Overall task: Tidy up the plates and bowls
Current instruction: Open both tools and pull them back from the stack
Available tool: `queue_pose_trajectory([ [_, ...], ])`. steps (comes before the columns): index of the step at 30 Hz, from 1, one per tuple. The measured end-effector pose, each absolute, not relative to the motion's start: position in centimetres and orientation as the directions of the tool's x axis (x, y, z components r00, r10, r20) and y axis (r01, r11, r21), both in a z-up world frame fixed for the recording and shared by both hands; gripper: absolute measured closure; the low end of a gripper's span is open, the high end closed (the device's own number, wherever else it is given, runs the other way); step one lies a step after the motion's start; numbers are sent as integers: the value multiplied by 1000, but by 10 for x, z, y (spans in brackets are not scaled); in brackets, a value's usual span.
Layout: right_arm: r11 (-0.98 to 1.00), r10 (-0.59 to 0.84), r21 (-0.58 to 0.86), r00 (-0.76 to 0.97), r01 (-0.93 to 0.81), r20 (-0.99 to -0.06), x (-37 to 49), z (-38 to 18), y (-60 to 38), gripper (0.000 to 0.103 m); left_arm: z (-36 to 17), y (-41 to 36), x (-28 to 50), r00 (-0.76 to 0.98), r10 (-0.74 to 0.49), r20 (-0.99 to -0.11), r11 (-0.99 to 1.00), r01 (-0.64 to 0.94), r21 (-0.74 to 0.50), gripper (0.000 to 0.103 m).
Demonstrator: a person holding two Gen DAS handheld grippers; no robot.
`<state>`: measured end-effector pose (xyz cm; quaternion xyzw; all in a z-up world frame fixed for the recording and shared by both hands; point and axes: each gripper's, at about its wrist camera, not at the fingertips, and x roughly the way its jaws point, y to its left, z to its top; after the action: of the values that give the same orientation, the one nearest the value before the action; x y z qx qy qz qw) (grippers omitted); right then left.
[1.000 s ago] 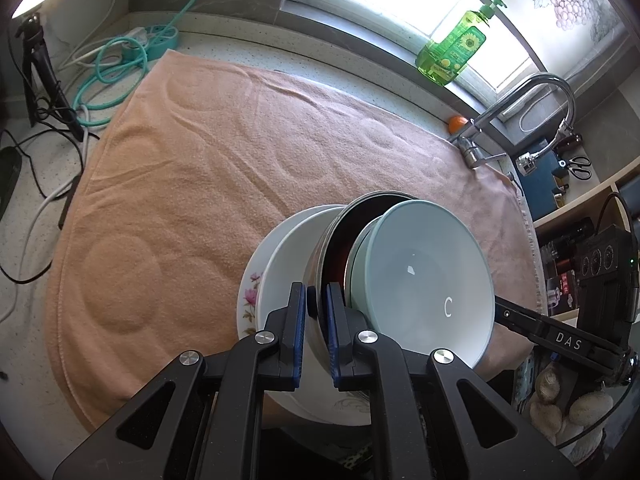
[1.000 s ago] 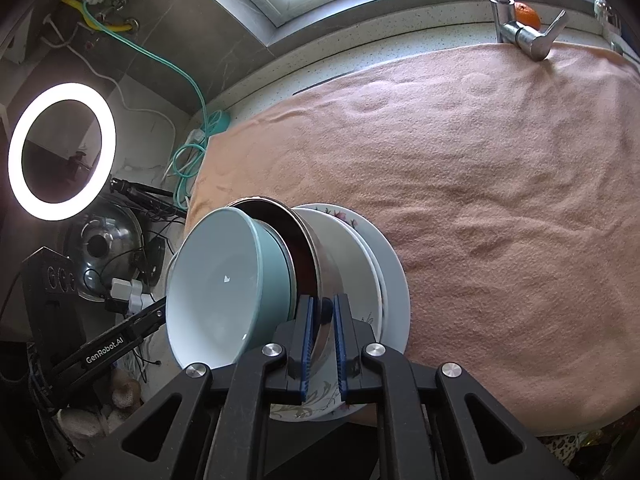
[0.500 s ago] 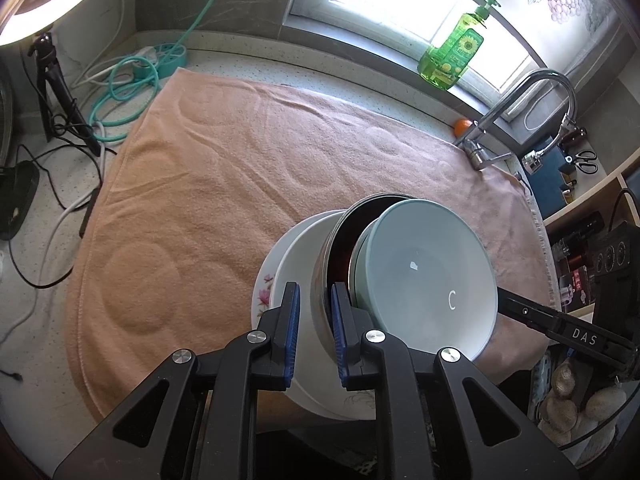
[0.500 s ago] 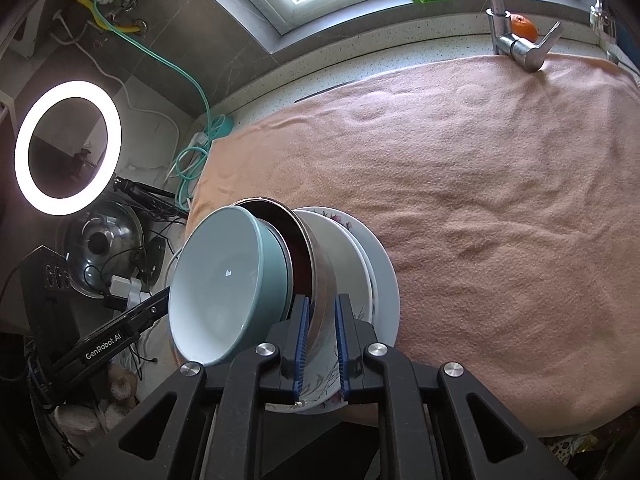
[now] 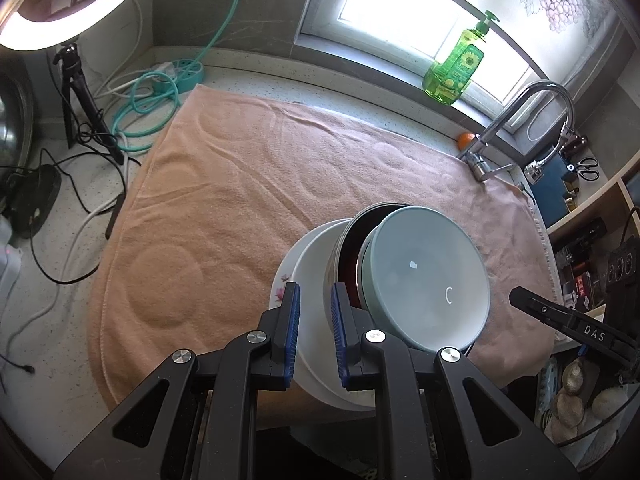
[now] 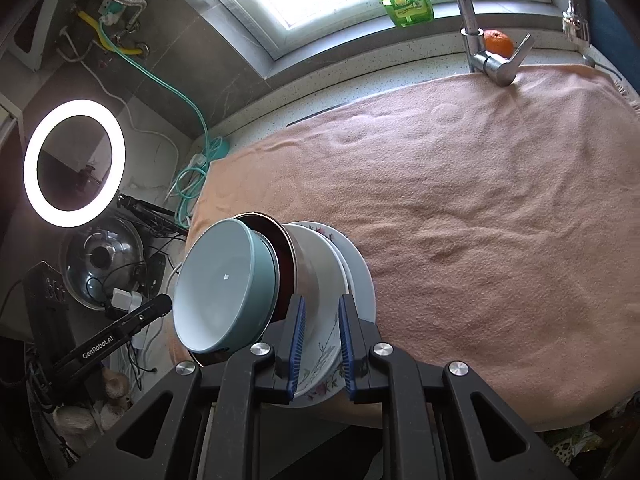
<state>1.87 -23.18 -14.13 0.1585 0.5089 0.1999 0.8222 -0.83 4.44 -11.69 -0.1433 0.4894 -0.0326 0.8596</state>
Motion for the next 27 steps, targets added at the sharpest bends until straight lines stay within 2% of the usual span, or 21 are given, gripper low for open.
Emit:
queue_pose_trajectory([
  [2, 882, 468, 440, 429, -169, -773, 15, -136, -232, 86, -111, 44, -13, 535, -181, -825, 961, -82, -264, 89],
  [7, 910, 412, 361, 532, -202, -740, -3, -112, -224, 64, -90, 37, -29, 590, -138, -795, 977, -52, -208, 89],
  [9, 924, 382, 317, 577, -215, -722, -13, -102, -218, 59, -82, 34, -37, 609, -124, -783, 983, -34, -183, 81],
  [10, 930, 366, 293, 598, -221, -713, -19, -98, -215, 57, -79, 33, -40, 619, -119, -776, 984, -28, -174, 73],
  [11, 936, 353, 272, 616, -226, -704, -25, -94, -212, 56, -76, 32, -44, 625, -115, -772, 985, -26, -168, 72],
  [13, 942, 337, 246, 645, -230, -686, -36, -86, -206, 44, -73, 34, -49, 620, -128, -774, 982, -30, -187, 72],
  [15, 939, 343, 256, 660, -229, -668, -45, -80, -205, 38, -71, 35, -52, 623, -139, -770, 977, -38, -208, 72],
  [22, 956, 294, 215, 713, -201, -637, -67, -70, -202, 31, -62, 26, -68, 650, -123, -750, 984, -16, -176, 71],
  [25, 961, 277, 194, 725, -198, -631, -73, -67, -201, 30, -56, 25, -73, 669, -121, -734, 986, -6, -167, 57],
  [27, 963, 268, 185, 730, -195, -628, -76, -67, -199, 25, -53, 24, -75, 676, -120, -728, 987, 3, -160, 55],
])
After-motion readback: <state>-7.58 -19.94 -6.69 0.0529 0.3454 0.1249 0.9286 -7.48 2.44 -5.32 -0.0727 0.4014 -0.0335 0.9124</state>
